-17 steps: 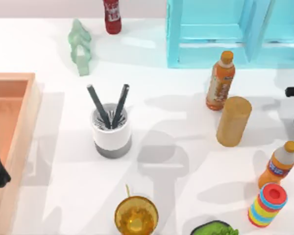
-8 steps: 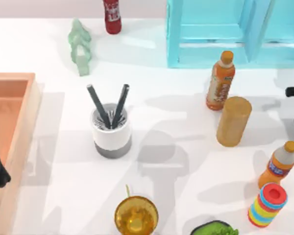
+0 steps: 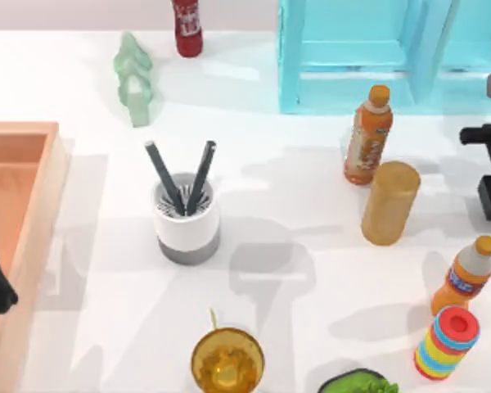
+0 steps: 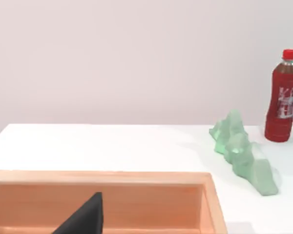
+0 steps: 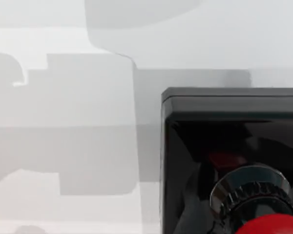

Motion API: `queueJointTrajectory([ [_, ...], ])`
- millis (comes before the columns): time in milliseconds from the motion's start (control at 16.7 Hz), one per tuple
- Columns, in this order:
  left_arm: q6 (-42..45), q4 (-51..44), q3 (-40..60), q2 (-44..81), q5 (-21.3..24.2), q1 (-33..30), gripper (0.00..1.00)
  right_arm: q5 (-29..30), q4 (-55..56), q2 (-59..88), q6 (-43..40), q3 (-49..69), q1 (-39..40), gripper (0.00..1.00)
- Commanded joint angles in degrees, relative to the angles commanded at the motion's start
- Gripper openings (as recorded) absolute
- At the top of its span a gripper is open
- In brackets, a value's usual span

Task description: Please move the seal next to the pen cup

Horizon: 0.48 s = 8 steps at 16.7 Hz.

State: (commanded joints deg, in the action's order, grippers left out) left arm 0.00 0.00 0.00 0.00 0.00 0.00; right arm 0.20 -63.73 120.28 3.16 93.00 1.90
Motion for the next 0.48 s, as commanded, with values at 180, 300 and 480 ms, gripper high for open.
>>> queueJointTrajectory([
  [180,0.0,0.0,0.0,0.0,0.0,0.0,1.00,0.1,-9.3,1.4,4.9,11.2,4.7,0.00],
  [300,0.0,0.0,0.0,0.0,0.0,0.0,1.00,0.1,-16.3,2.4,8.5,19.9,8.3,0.00],
  [480,0.0,0.0,0.0,0.0,0.0,0.0,1.00,0.0,-24.8,3.2,13.2,29.2,13.2,0.00],
])
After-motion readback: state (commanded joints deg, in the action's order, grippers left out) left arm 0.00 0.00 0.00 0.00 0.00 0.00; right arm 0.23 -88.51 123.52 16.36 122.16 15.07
